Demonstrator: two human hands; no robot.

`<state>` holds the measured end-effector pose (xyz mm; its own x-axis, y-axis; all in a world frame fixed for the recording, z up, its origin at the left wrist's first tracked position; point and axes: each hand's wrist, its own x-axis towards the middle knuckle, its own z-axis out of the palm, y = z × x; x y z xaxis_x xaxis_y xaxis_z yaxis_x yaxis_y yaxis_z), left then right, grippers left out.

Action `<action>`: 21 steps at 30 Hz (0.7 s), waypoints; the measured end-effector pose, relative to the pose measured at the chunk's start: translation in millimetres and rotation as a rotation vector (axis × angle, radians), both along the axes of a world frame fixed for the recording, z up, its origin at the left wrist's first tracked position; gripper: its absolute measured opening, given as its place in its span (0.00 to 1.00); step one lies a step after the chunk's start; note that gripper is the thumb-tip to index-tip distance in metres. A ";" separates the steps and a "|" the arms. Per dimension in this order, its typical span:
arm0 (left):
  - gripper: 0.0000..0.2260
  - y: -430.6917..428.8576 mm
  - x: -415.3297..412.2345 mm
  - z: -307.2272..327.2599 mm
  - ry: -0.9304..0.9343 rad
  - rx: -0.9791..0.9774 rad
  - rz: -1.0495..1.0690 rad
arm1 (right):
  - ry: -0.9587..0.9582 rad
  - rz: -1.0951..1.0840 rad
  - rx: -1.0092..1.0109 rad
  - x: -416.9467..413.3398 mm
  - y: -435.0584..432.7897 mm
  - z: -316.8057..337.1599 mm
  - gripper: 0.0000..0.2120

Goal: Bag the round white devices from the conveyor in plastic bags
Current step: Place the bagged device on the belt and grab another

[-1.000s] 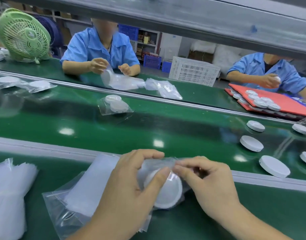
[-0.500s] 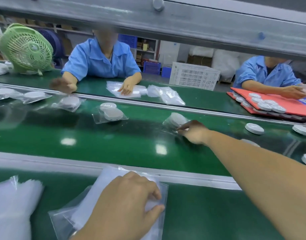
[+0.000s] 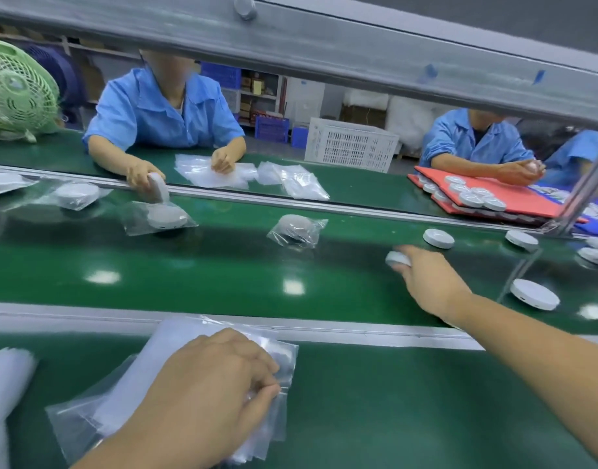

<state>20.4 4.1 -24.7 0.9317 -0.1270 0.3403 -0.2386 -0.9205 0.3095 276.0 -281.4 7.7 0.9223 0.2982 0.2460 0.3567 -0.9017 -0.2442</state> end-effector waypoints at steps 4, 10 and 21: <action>0.08 -0.6 -2.4 0.6 -0.017 -0.079 0.094 | -0.247 0.476 0.103 -88.9 18.5 -8.1 0.14; 0.04 -3.7 -1.9 2.5 -0.032 -0.451 0.178 | -0.523 0.848 0.181 -174.4 28.9 -21.0 0.10; 0.04 -6.7 -4.3 11.9 0.100 -0.600 -0.035 | -0.467 0.815 0.537 -184.6 36.9 -33.7 0.08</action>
